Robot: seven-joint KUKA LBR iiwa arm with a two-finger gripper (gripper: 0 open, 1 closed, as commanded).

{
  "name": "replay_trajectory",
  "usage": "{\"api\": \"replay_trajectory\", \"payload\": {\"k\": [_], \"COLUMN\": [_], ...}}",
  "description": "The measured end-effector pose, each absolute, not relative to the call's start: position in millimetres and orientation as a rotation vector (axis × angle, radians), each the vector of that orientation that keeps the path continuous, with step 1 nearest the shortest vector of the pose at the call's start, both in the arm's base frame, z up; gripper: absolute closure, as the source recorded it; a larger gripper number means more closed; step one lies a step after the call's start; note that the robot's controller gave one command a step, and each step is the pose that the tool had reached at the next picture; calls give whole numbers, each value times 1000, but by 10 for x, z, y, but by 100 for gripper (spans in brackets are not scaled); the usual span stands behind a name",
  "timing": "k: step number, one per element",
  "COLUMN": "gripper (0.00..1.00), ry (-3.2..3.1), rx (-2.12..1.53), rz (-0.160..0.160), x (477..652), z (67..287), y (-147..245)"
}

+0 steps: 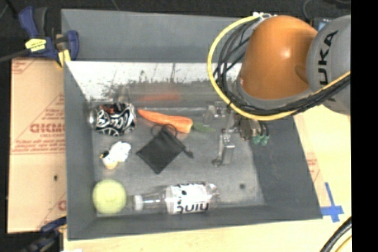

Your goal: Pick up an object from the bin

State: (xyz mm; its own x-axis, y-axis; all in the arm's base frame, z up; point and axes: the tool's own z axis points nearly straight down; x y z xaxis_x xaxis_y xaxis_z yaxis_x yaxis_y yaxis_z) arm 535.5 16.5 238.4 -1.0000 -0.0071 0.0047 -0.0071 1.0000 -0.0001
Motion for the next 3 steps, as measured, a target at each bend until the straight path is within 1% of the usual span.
{"api": "replay_trajectory", "payload": {"k": [1,2,3], "gripper": [0,0,0], "ry": [-3145,-3143,-3122], "rx": [10,160,392], "rz": [0,4,-2], "x": [5367,5463,5595], "z": [2430,2305,2114], "y": [165,369,653]}}
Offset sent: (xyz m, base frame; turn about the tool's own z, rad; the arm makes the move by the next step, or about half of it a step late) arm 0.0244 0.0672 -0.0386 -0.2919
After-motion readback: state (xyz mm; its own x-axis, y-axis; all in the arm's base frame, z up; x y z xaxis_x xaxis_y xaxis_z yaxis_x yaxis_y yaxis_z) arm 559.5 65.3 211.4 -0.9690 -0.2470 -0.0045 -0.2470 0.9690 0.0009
